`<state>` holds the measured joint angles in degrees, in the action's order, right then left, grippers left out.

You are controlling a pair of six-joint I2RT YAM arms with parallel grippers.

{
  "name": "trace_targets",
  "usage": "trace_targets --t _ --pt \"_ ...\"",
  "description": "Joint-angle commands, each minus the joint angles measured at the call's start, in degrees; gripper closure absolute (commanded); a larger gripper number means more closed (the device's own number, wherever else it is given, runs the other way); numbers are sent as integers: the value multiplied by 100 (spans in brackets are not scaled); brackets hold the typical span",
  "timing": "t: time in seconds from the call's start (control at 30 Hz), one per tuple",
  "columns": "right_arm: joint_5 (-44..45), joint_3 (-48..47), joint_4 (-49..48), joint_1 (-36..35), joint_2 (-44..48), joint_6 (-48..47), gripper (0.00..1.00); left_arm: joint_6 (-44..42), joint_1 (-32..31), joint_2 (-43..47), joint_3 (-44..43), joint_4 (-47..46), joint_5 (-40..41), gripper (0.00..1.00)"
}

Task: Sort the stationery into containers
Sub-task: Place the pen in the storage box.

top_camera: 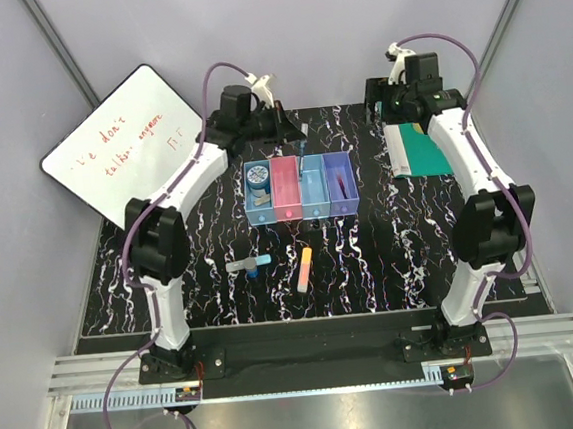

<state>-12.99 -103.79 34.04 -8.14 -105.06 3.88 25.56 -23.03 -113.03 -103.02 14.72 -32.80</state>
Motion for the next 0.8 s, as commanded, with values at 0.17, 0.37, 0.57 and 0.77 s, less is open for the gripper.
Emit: trace_targets --t 0.17,0.37,0.57,0.77 --pt "491 166 -222 164 416 17 12 1134 -334 -649 -157 -2016 316 100" --pt "500 227 -223 173 495 -36 12 1364 -544 -1045 -60 -2597 607 100" --pt "491 236 -240 199 530 -19 12 1153 -791 -1361 -69 -2606 871 100" --pt "465 306 -258 269 600 -10 12 995 -949 -1458 89 -2562 1056 100"
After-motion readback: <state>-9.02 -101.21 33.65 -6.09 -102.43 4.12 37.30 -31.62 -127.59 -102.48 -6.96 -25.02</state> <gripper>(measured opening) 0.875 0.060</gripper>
